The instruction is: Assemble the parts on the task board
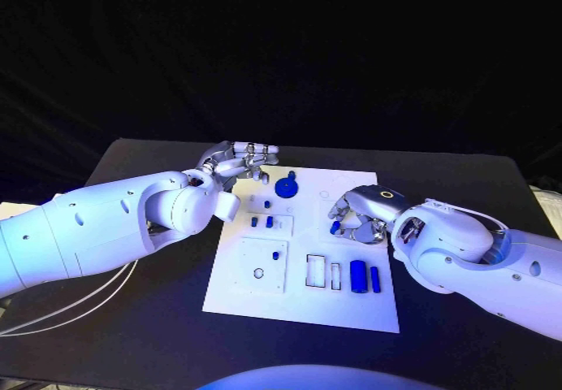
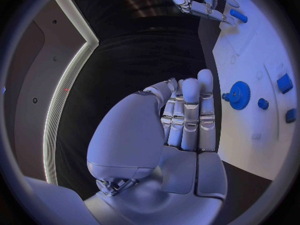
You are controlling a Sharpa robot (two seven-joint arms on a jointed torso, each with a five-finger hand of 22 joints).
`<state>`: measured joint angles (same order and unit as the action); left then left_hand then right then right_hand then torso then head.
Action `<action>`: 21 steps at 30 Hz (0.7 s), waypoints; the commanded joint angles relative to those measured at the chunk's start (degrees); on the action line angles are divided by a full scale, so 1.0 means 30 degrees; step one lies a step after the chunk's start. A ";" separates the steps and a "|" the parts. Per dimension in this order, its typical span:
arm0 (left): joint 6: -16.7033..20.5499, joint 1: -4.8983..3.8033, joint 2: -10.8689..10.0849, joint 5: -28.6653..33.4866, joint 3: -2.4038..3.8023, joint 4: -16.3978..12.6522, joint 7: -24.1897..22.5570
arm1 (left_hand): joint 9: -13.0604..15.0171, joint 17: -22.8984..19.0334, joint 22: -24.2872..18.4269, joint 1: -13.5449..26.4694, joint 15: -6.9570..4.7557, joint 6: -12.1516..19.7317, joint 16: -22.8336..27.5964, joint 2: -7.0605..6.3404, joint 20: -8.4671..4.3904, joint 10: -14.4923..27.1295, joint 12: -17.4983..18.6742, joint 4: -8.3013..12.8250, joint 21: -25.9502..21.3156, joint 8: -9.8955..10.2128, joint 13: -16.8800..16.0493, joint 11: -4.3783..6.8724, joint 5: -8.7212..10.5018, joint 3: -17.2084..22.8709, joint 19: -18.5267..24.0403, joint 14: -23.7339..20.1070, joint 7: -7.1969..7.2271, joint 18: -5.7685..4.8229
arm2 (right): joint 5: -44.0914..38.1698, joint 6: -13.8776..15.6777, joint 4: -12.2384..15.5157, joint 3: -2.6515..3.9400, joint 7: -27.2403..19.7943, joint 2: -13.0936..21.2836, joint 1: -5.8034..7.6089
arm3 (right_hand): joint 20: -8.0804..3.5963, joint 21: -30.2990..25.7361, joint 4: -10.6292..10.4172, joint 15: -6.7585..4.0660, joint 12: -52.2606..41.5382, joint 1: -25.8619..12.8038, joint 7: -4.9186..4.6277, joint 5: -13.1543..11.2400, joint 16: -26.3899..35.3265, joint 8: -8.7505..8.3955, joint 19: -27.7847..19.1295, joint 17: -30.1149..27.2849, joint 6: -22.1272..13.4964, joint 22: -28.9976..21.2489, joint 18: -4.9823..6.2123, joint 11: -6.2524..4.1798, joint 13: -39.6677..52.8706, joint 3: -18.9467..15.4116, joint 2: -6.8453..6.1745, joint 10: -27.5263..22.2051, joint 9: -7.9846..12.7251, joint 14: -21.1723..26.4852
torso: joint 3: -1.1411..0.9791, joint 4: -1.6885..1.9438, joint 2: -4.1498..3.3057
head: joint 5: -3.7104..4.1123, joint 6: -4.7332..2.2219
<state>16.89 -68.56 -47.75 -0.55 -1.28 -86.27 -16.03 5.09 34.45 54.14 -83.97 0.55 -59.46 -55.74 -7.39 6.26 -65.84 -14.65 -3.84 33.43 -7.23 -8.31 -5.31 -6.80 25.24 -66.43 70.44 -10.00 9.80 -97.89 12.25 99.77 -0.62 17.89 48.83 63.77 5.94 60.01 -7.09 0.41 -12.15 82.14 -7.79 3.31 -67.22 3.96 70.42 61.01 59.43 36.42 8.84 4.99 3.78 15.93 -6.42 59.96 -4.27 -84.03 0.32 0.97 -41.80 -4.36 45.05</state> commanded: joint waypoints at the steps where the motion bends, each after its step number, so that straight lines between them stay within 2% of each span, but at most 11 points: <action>1: -0.0386 0.0000 0.0044 -0.0063 0.0013 -0.0021 -0.0089 | -0.0028 -0.0028 -0.0027 -0.0174 0.0000 0.0140 0.0081 0.0060 -0.0007 0.0171 -0.0121 0.0111 -0.0098 -0.0021 -0.0021 -0.0024 -0.0031 0.0022 -0.0138 -0.0102 -0.0024 0.0212 | -0.0137 -0.0439 -0.0077 -0.0017 -0.0318 -0.0089 -0.0034 | -0.0027 0.0416 0.0006 -0.0155 -0.0253 0.0167 0.0004 -0.0023 -0.0399 0.0160 0.0358 0.0410 0.0333 0.0528 0.0001 -0.0108 0.0043 0.0304 0.0231 0.0625 -0.0052 -0.0534 | 0.0004 0.0009 0.0000 | -0.0029 0.0060; 11: -0.0476 0.0000 0.0048 -0.0063 0.0013 -0.0011 -0.0029 | -0.0028 -0.0028 -0.0027 -0.0174 0.0000 0.0140 0.0081 0.0060 -0.0007 0.0171 -0.0121 0.0111 -0.0098 -0.0021 -0.0021 -0.0024 -0.0031 0.0022 -0.0138 -0.0102 -0.0024 0.0212 | -0.0713 -0.0580 -0.0188 -0.0048 -0.0198 -0.0201 -0.0059 | -0.0294 0.1019 0.0123 -0.0477 -0.0627 0.0567 0.0289 -0.0100 -0.0902 0.0693 0.0801 0.0932 0.1606 0.1373 -0.0128 -0.0523 0.0153 0.1020 0.0620 0.2090 -0.0296 -0.0682 | -0.0003 -0.0014 -0.0001 | -0.0066 0.0120; 15: -0.0561 0.0000 0.0052 -0.0063 0.0013 -0.0010 -0.0014 | -0.0028 -0.0028 -0.0027 -0.0174 0.0000 0.0140 0.0081 0.0060 -0.0007 0.0171 -0.0121 0.0111 -0.0098 -0.0021 -0.0021 -0.0024 -0.0031 0.0022 -0.0138 -0.0102 -0.0024 0.0212 | -0.1216 -0.0547 -0.0258 -0.0058 0.0046 -0.0254 -0.0094 | -0.0427 0.1327 0.0394 -0.0629 -0.0642 0.0942 0.0401 -0.0149 -0.0920 0.0882 0.1012 0.0941 0.1999 0.1856 -0.0198 -0.0676 0.0178 0.1419 0.0836 0.2457 -0.0387 -0.0665 | -0.0011 -0.0014 0.0002 | -0.0066 0.0148; 18: -0.0587 0.0000 0.0047 -0.0063 0.0013 -0.0006 0.0001 | -0.0028 -0.0028 -0.0027 -0.0174 0.0000 0.0140 0.0081 0.0060 -0.0007 0.0171 -0.0121 0.0111 -0.0098 -0.0021 -0.0021 -0.0024 -0.0031 0.0022 -0.0138 -0.0102 -0.0024 0.0212 | -0.1437 -0.0116 -0.0259 -0.0063 0.0123 -0.0279 -0.0128 | -0.0537 0.1620 0.0610 -0.0721 -0.0582 0.1164 0.0404 -0.0151 -0.0954 0.0927 0.1209 0.0984 0.2099 0.2332 -0.0274 -0.0725 0.0173 0.1700 0.0938 0.2595 -0.0417 -0.0649 | -0.0009 -0.0016 0.0002 | -0.0059 0.0149; 21: -0.0604 0.0000 0.0048 -0.0062 0.0013 0.0000 0.0009 | -0.0028 -0.0028 -0.0027 -0.0174 0.0000 0.0140 0.0081 0.0060 -0.0007 0.0171 -0.0121 0.0111 -0.0098 -0.0021 -0.0021 -0.0024 -0.0031 0.0022 -0.0138 -0.0102 -0.0024 0.0212 | -0.1525 0.0786 -0.0190 -0.0065 0.0033 -0.0273 -0.0150 | -0.0603 0.1805 0.0850 -0.0772 -0.0545 0.1372 0.0376 -0.0148 -0.0985 0.0964 0.1330 0.1018 0.2174 0.2615 -0.0326 -0.0748 0.0183 0.1963 0.0995 0.2734 -0.0444 -0.0642 | -0.0016 -0.0022 0.0006 | -0.0047 0.0155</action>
<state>16.37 -68.56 -47.72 -0.55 -1.28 -86.22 -15.88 5.09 34.45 54.15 -83.97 0.55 -59.46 -55.74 -7.39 6.26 -65.84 -14.65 -3.85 33.43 -7.23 -8.29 -5.30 -6.80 25.24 -66.43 70.44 -10.00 9.80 -100.38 12.47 99.09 -0.74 17.72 48.04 63.46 4.06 65.23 -4.63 -1.46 -13.50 85.18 -6.55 2.70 -69.84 6.56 74.04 64.02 65.52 44.13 8.85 3.32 4.17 21.44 -4.00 67.35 -5.56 -84.03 0.30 0.92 -41.79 -4.56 45.51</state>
